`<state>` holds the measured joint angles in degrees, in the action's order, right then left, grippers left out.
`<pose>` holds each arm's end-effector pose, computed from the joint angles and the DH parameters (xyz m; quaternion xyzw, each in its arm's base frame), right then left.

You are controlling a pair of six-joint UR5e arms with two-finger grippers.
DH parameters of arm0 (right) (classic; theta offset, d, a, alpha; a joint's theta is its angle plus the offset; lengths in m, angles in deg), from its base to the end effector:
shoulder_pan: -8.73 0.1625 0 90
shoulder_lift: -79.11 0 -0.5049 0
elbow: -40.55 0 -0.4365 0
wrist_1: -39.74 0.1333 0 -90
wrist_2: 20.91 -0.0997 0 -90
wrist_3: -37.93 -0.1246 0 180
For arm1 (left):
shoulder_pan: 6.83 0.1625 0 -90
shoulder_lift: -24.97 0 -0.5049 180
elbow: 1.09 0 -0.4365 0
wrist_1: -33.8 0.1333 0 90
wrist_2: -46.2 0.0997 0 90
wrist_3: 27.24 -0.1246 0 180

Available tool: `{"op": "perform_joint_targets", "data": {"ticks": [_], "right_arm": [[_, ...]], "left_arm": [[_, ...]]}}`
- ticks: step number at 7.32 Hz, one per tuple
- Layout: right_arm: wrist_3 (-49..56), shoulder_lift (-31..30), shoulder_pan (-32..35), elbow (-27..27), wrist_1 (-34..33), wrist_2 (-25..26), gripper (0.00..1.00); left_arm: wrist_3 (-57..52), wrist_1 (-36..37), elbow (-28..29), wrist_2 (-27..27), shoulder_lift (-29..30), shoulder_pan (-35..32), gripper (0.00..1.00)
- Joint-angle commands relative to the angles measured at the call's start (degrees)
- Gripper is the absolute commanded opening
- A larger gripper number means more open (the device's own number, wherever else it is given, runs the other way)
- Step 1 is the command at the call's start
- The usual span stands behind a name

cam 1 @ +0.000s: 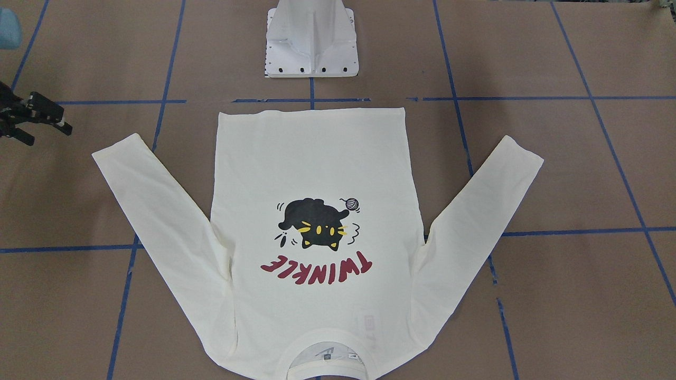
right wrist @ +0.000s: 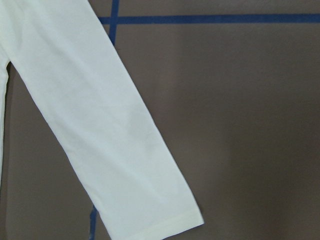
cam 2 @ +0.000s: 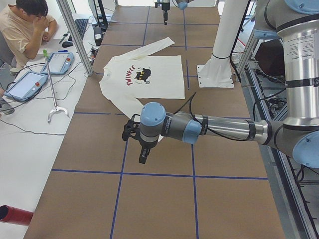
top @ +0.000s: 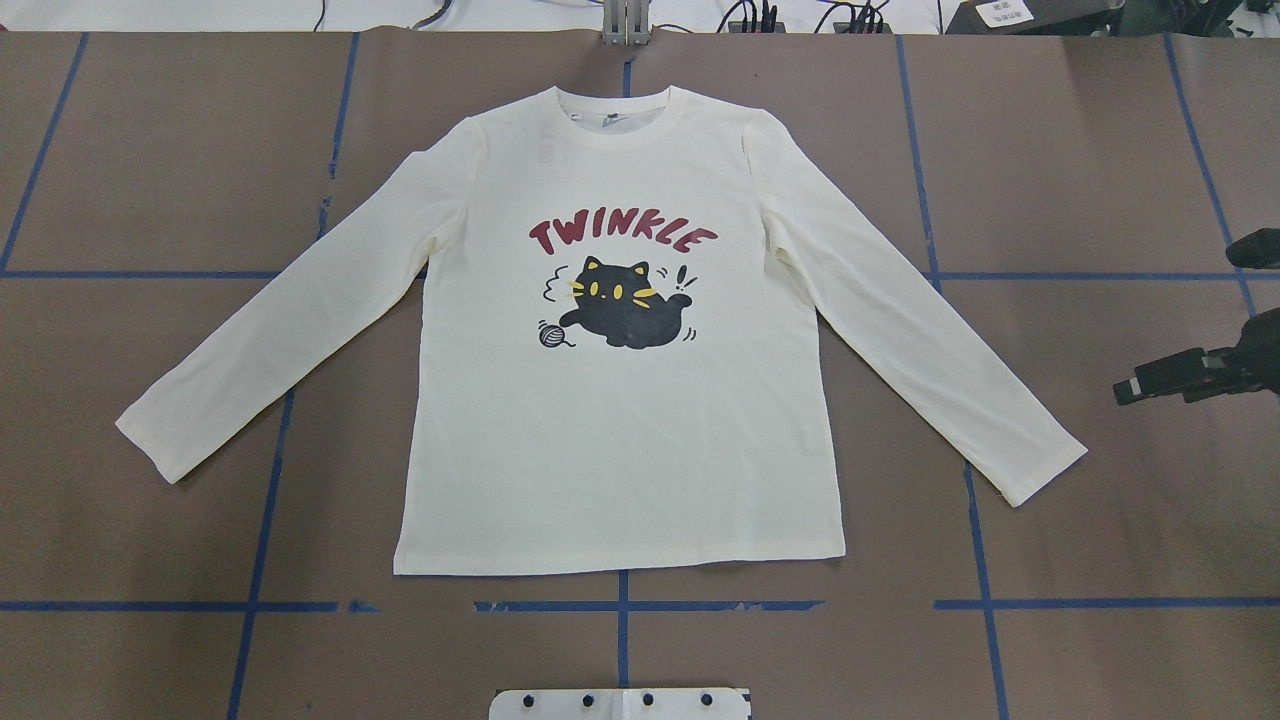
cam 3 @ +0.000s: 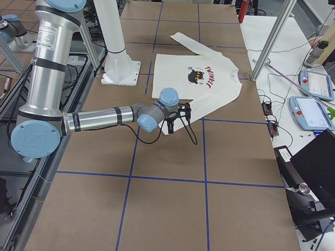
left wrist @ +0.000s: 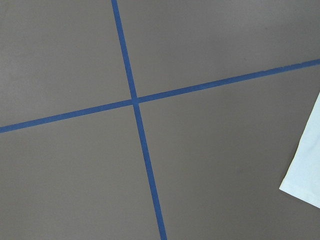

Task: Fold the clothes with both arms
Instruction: 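Move the right gripper toward the sleeve cuff nearest it, then lower the right gripper and grasp the sleeve cuff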

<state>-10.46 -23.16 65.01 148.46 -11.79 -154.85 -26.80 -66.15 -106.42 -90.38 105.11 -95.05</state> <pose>-0.2170 -0.4095 0.6080 0.0349 -0.4902 -0.0296 0.8704 -0.0283 -0.4680 0.6744 0.1156 0.3941 0.0637 0.9095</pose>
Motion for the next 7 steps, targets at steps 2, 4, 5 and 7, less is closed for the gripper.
{"op": "perform_joint_targets", "data": {"ticks": [2, 4, 5, 7], "right_arm": [[-21.9, 0.0, -12.1, -0.2, 7.6, 8.8, 0.93], [-23.7, -0.2, -12.9, -2.5, 7.6, 9.7, 0.93], [-23.7, 0.1, -12.9, -4.7, 7.6, 10.4, 0.93], [-23.9, -0.1, -12.5, -5.5, 7.6, 10.8, 0.93]], "left_arm": [[5.6, -5.2, 0.7, 0.3, 0.3, 0.1, 1.00], [5.8, -5.6, 1.3, 0.2, 0.4, 0.1, 1.00], [5.9, -5.6, 1.2, 0.1, 0.4, 0.1, 1.00], [5.9, -5.6, 1.1, 0.1, 0.4, 0.1, 1.00]]}}
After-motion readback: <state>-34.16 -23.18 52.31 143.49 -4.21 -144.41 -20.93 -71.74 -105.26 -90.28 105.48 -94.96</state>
